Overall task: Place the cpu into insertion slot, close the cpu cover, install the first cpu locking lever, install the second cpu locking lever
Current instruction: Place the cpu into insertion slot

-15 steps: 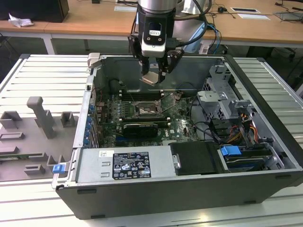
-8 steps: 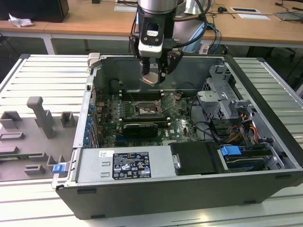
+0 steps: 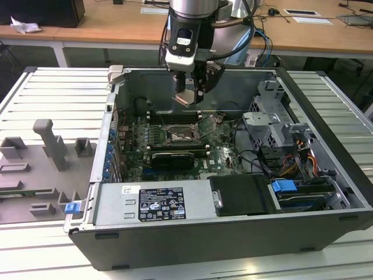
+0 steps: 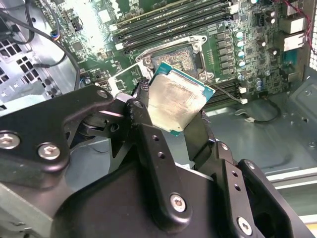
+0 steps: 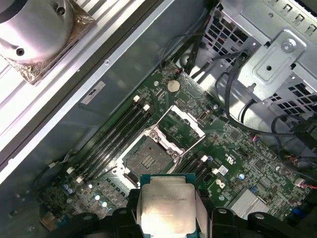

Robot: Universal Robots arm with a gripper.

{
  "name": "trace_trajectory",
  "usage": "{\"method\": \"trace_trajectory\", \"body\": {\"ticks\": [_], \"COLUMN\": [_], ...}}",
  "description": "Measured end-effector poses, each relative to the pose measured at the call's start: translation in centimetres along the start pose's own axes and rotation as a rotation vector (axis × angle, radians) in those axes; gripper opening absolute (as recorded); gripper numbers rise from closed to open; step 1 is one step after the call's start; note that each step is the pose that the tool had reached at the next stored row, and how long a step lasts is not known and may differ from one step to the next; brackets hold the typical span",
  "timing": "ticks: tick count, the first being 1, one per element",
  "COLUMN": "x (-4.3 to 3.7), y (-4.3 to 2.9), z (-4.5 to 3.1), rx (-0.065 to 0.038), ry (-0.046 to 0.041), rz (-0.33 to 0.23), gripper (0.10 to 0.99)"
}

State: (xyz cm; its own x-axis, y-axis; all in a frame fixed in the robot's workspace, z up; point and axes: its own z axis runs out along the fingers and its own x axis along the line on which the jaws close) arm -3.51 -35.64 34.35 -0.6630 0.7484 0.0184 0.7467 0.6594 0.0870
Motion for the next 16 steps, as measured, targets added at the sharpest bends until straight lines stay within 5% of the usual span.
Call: {"method": "trace_trajectory", "body": {"ticks": [16], "x": [0.00], "y": [-0.02], "z": [0.22], "rx": [-0.003], "ry": [-0.0137], "rz": [0.157], "gripper": [0.529]}}
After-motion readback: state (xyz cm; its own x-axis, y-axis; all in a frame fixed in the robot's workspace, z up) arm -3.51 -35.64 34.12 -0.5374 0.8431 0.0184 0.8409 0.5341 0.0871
